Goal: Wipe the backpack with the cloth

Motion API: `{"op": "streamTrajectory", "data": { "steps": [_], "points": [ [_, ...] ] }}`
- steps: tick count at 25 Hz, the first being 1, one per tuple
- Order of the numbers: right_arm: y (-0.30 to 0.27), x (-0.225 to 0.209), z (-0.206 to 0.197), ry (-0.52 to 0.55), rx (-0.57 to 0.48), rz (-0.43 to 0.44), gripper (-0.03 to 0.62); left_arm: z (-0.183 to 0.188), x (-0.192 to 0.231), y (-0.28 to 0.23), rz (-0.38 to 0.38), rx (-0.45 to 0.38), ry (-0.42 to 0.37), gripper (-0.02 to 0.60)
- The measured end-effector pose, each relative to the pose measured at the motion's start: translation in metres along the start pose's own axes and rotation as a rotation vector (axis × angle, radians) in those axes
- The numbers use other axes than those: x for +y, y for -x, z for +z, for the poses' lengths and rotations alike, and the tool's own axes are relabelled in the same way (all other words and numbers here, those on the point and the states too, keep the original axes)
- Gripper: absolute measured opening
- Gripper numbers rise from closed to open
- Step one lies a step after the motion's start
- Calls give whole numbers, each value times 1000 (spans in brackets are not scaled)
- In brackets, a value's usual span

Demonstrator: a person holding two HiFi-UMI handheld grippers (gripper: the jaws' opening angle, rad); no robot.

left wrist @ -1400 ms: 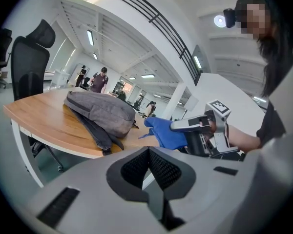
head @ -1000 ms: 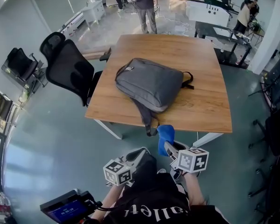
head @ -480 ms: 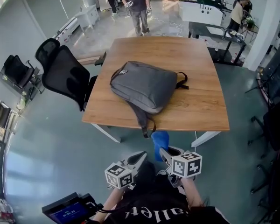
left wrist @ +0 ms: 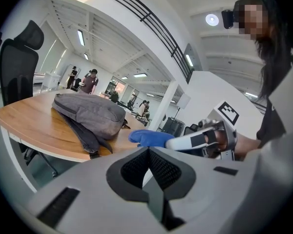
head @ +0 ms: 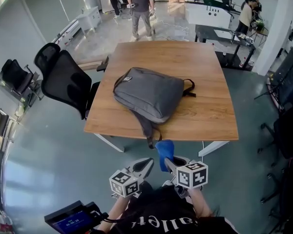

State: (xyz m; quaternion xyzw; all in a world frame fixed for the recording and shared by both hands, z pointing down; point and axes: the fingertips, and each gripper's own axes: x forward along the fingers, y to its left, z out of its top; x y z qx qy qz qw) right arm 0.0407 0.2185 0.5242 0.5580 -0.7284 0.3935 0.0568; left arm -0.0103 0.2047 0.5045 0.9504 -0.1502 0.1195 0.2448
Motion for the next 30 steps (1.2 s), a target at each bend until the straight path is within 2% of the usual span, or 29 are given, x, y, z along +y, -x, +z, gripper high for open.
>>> {"op": "streamTrajectory", "data": {
  "steps": [12, 18, 23, 30],
  "points": [
    [-23, 2, -2, 36, 49, 19, 69, -1, 26, 6, 44, -26, 36, 0],
    [-32, 2, 1, 35, 53, 1, 69, 0, 32, 4, 15, -16, 36, 0],
    [-26, 1, -4, 23, 59, -1, 69, -3, 30, 6, 25, -13, 40, 0],
    [-49, 7, 0, 16, 60, 2, 69, -2, 52, 12, 23, -8, 43, 0]
  ]
}}
